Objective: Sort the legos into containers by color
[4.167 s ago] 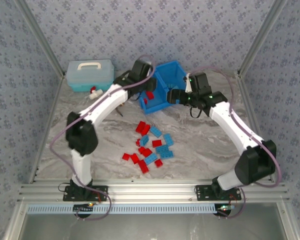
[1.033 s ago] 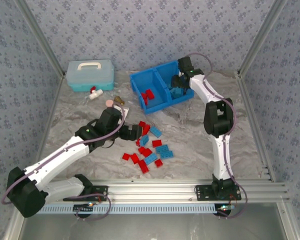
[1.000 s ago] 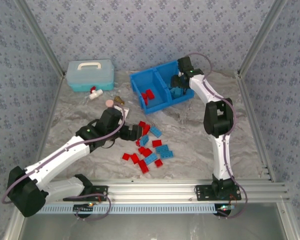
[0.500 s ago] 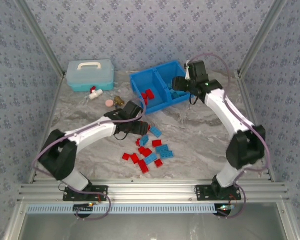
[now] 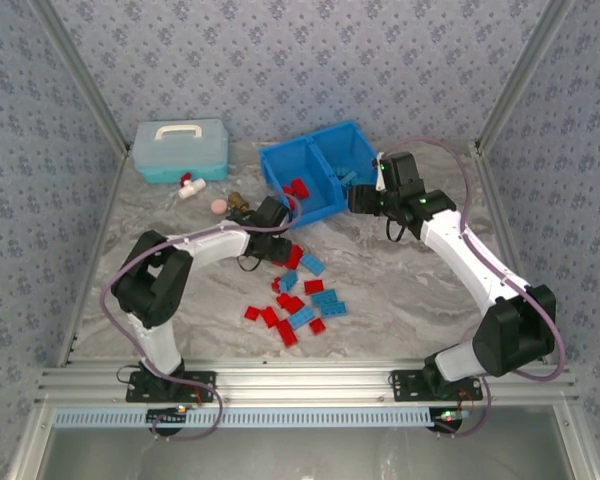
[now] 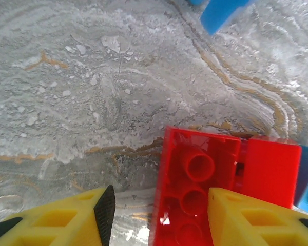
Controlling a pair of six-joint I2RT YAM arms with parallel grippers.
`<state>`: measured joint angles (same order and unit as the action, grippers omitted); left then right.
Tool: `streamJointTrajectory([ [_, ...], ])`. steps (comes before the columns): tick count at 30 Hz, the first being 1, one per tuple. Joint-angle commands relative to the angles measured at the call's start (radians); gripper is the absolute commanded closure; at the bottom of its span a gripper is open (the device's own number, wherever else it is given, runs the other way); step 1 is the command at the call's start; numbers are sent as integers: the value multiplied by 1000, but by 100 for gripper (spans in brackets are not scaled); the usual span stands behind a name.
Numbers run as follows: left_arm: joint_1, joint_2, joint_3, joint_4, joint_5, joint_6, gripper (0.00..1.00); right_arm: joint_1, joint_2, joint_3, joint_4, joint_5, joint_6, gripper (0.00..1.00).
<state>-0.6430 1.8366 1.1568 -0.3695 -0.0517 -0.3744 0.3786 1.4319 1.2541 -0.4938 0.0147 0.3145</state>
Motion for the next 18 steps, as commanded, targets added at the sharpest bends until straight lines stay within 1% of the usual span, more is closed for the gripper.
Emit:
streamJointTrajectory([
  [1, 2, 34, 21, 16, 42, 28, 48, 8, -28, -1, -13, 6, 19, 25],
  [3, 2, 49, 26, 15, 46, 29, 47, 11, -26, 5, -15, 0, 22, 25],
  [8, 3, 77, 20, 27, 68, 29, 39, 15, -26, 16, -13, 2, 22, 25],
  [10, 5, 86, 18, 33, 72, 29, 39, 16, -24, 16, -17, 4, 23, 24],
  [13, 7, 99, 17, 35, 76, 24, 48, 20, -22, 15, -20, 1, 27, 24],
  [18, 9, 90, 2, 50, 102, 6, 72, 21, -25, 22, -29, 1, 41, 23],
])
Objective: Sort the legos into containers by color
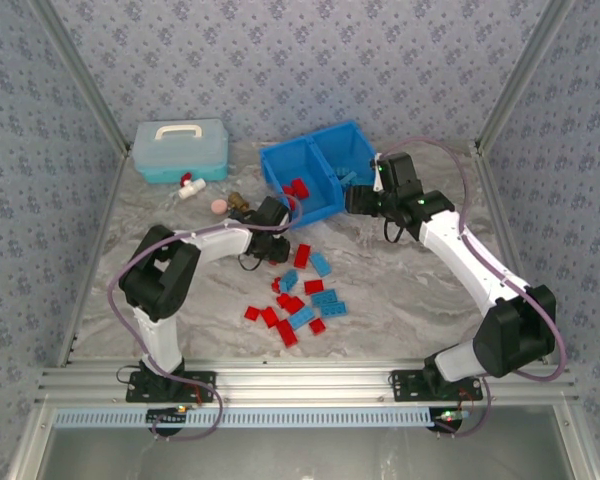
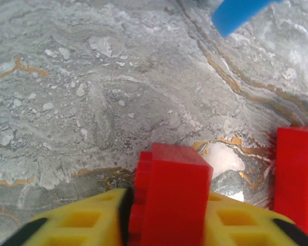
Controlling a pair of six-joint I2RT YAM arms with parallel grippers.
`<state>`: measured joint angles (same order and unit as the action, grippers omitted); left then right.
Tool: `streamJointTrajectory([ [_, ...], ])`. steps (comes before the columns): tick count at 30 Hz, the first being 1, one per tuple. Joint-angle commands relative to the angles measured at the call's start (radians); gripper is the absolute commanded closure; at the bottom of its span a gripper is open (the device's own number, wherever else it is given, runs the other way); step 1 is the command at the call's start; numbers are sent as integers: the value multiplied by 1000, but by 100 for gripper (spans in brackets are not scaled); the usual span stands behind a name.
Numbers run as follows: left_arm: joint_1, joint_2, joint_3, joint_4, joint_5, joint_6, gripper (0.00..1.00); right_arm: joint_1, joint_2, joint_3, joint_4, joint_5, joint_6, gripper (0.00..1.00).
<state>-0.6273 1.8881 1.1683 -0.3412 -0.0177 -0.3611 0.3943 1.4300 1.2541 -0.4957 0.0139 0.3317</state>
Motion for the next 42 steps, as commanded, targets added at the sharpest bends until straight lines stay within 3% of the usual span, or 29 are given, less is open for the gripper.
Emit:
streamJointTrajectory([
  [1, -4, 27, -16, 29, 82, -16, 77, 7, -23, 26, -31, 2, 28, 21],
  [4, 1, -33, -24, 38, 104, -41, 87, 9, -34, 40, -36, 4, 36, 15],
  [7, -1, -138, 12, -1, 99, -39, 88, 12, -59, 47, -40, 10, 44, 9],
  [12, -7, -201, 255, -132, -17, 38, 88, 21, -106, 19, -19, 29, 75, 5],
  [18, 13, 18, 619, -140, -113, 131, 92, 31, -122, -6, -16, 33, 96, 4],
  [23, 51, 312, 1014, -218, -129, 130, 91, 41, -162, -24, -56, 48, 94, 4],
  [27, 70, 527, 1274, -290, -155, 87, 88, 42, -189, -53, -61, 49, 108, 4],
  [31, 71, 641, 1390, -303, -134, 59, 85, 47, -196, -53, -63, 49, 118, 4],
  [38, 71, 621, 1395, -308, -112, 45, 62, 55, -194, -78, -60, 54, 116, 4],
  [42, 68, 553, 1380, -315, -90, 45, 56, 55, -167, -77, -55, 57, 113, 4],
])
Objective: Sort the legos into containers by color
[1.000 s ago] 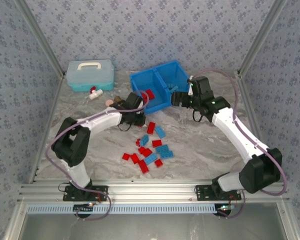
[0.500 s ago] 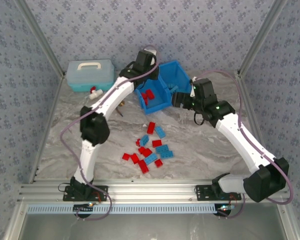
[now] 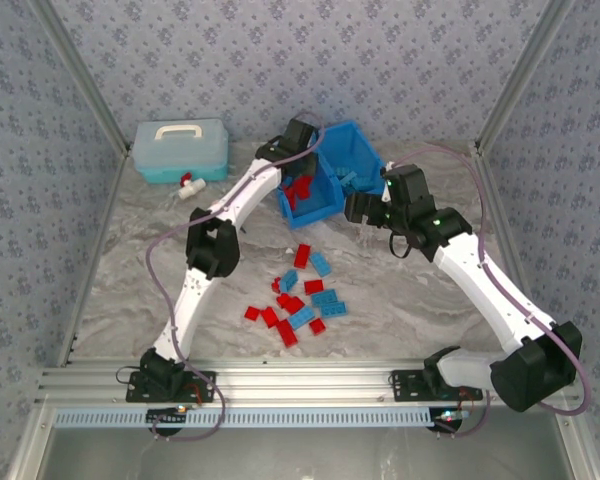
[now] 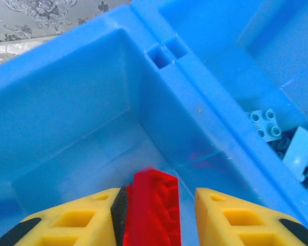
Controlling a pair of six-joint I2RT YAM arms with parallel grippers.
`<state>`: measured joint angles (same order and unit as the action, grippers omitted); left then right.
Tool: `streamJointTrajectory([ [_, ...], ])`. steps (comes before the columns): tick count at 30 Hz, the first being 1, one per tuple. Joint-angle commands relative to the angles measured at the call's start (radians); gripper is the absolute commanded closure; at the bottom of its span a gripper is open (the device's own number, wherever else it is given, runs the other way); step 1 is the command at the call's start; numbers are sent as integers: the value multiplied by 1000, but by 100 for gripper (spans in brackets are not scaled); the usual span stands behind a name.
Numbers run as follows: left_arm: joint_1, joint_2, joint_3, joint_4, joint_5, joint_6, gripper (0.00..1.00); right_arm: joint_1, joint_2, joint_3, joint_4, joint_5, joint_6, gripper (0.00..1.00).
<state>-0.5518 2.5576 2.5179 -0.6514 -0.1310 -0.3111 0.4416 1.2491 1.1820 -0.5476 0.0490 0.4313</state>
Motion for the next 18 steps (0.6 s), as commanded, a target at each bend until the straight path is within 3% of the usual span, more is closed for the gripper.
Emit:
streamJointTrajectory([
  [1, -8, -137, 23, -7, 31, -5, 55, 8, 21, -4, -5, 21, 14, 4],
  [6, -16, -312, -120, 17, 90, 12, 54, 53, 70, -27, 12, 4, -87, 4],
  [12, -22, -705, -651, 210, 179, 77, 48, 176, 223, -13, -14, -11, -271, 4],
  [18, -23, -1020, -1081, 253, 189, 104, 37, 202, 439, 41, -1, -70, -315, 6],
])
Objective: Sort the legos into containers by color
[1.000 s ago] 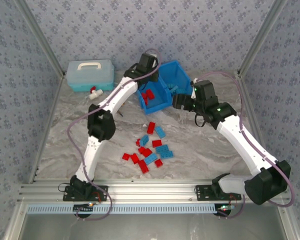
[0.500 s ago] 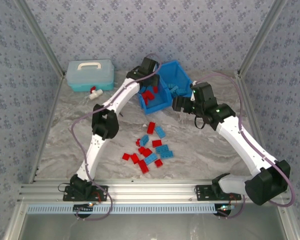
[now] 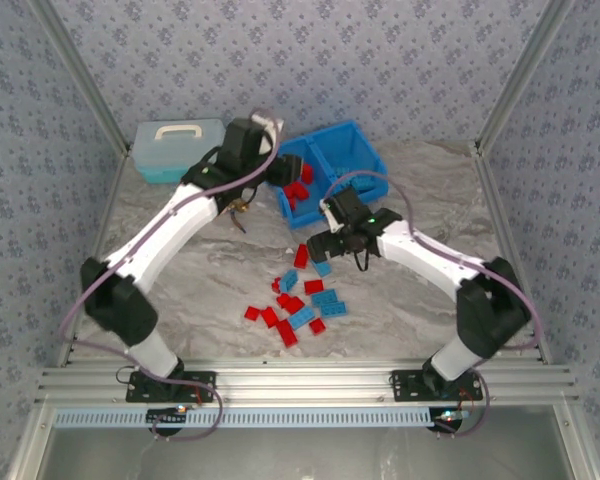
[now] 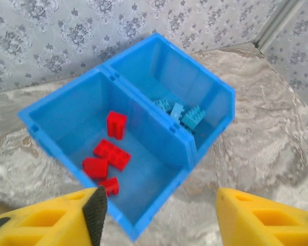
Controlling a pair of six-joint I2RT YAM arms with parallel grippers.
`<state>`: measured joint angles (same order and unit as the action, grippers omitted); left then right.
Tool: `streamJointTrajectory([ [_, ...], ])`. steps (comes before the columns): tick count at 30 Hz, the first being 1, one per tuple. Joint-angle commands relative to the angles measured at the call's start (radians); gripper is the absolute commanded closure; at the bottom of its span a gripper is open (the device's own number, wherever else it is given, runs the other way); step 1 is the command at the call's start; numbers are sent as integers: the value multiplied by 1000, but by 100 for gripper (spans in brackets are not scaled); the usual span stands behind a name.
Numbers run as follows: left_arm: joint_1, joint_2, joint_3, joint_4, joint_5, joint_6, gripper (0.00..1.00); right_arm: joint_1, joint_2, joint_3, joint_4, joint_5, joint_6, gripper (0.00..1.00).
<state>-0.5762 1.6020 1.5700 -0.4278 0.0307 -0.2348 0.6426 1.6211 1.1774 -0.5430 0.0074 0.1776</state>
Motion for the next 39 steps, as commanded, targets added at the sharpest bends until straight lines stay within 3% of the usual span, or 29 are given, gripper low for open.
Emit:
streamJointTrajectory([
  [1, 1, -105, -189, 24, 30, 24, 35, 2, 99, 51, -2, -31, -64, 6],
  [6, 3, -253, -355, -42, 40, 5, 24, 9, 220, 88, 2, -71, -67, 11],
  [12, 3, -326, -439, -84, 31, -24, 7, 18, 295, 98, 14, -90, -76, 32],
  [18, 3, -304, -451, -62, 31, -29, 3, 21, 313, 91, 11, -81, -54, 49],
  [23, 1, -292, -442, -39, 33, -32, 1, 11, 238, 74, 7, -37, -13, 68],
  [28, -5, -306, -442, -25, 47, -20, 1, -14, 72, 73, -3, 6, 0, 69],
  [33, -34, -315, -462, 25, 63, -18, 1, -99, -45, 145, 53, 130, -47, 67],
  [39, -79, -284, -441, 10, 50, -10, 1, -248, 169, 449, 74, 163, -129, 67],
])
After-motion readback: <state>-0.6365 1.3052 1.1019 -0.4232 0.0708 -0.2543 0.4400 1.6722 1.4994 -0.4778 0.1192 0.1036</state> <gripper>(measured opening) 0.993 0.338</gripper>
